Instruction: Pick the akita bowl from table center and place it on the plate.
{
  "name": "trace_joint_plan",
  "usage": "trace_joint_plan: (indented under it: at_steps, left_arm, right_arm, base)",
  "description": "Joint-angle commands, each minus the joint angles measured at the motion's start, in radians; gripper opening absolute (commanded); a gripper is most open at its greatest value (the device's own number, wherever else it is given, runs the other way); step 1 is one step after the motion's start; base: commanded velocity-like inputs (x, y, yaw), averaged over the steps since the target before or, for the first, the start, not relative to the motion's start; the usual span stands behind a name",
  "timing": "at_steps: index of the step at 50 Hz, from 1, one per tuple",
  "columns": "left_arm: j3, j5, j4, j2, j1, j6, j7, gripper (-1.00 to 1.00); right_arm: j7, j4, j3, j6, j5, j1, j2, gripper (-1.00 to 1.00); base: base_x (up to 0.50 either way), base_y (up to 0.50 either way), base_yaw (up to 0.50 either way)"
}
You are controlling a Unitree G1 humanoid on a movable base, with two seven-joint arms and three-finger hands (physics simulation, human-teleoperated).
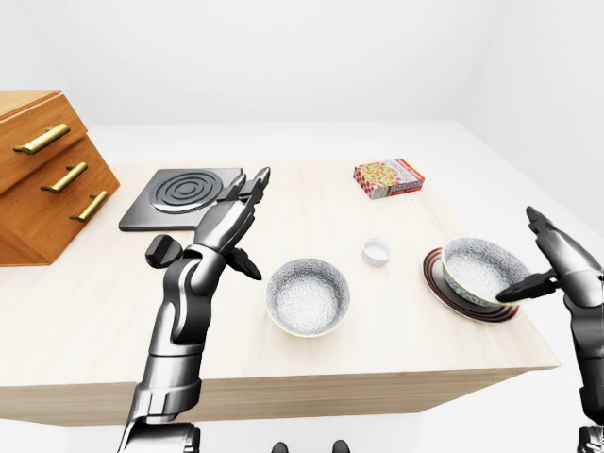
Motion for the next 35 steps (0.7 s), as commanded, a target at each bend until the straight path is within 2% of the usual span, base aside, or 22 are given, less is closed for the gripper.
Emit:
trace_joint_plan:
  at_steps: [1, 5, 7, 9, 11, 14, 15, 17, 19, 25, 31, 35]
  left_arm:
    - [-0.012, 0.017, -0.098, -0.026, 0.05, 0.0, -0.025, 1.0]
    - [-0.026, 0.039, -0.195, -0.056, 0.103, 0.033, -0.05, 1.0]
    - [-0.029, 0.041, -0.225, -0.066, 0.119, 0.045, -0.057, 1.0]
    - [-0.036, 0.046, -0.255, -0.077, 0.138, 0.057, -0.062, 1.0]
    - [-0.036, 0.033, -0.271, -0.086, 0.146, 0.072, -0.065, 1.0]
    - [-0.035, 0.017, -0.285, -0.091, 0.148, 0.087, -0.062, 1.0]
    - [-0.035, 0.004, -0.298, -0.101, 0.153, 0.104, -0.063, 1.0]
    - [-0.03, -0.025, -0.291, -0.101, 0.142, 0.118, -0.052, 1.0]
    - [-0.023, -0.056, -0.288, -0.1, 0.127, 0.136, -0.043, 1.0]
    - [0.001, -0.151, -0.265, -0.083, 0.091, 0.173, 0.007, 1.0]
    - [0.011, -0.217, -0.293, -0.073, 0.08, 0.175, 0.066, 1.0]
    - [0.016, -0.242, -0.274, -0.063, 0.069, 0.175, 0.085, 1.0]
  right_arm:
    - [0.332, -0.68, -0.206, 0.088, 0.012, 0.172, 0.126, 1.0]
    - [0.457, -0.872, -0.261, 0.088, 0.06, 0.189, 0.179, 1.0]
    - [0.473, -0.931, -0.252, 0.088, 0.077, 0.173, 0.199, 1.0]
    - [0.473, -1.003, -0.214, 0.088, 0.096, 0.144, 0.229, 1.0]
    - [0.473, -1.066, -0.132, 0.088, 0.112, 0.096, 0.282, 1.0]
    - [0.411, -1.069, -0.061, 0.088, 0.149, 0.049, 0.327, 1.0]
    - [0.357, -1.058, -0.027, 0.088, 0.173, 0.03, 0.363, 1.0]
    - [0.295, -1.05, 0.001, 0.088, 0.237, 0.002, 0.401, 1.0]
    - [0.204, -1.01, 0.037, 0.088, 0.289, -0.025, 0.429, 1.0]
    - [0.081, -0.98, 0.103, 0.088, 0.4, -0.014, 0.482, 1.0]
    - [-0.012, -0.947, 0.115, 0.088, 0.486, 0.011, 0.506, 1.0]
    - [-0.032, -0.94, 0.122, 0.088, 0.546, 0.018, 0.519, 1.0]
  base:
    - [0.0, 0.0, 0.0]
    - [0.0, 0.0, 0.0]
    - [0.0, 0.0, 0.0]
    - [0.0, 0.0, 0.0]
    - [0.0, 0.0, 0.0]
    - [0.0, 0.0, 0.0]
    - [0.0, 0.0, 0.0]
    - [0.0, 0.0, 0.0]
    - [0.0, 0.0, 0.0]
    - [0.0, 0.0, 0.0]
    - [0.0, 0.0, 0.0]
    - [0.0, 0.0, 0.0]
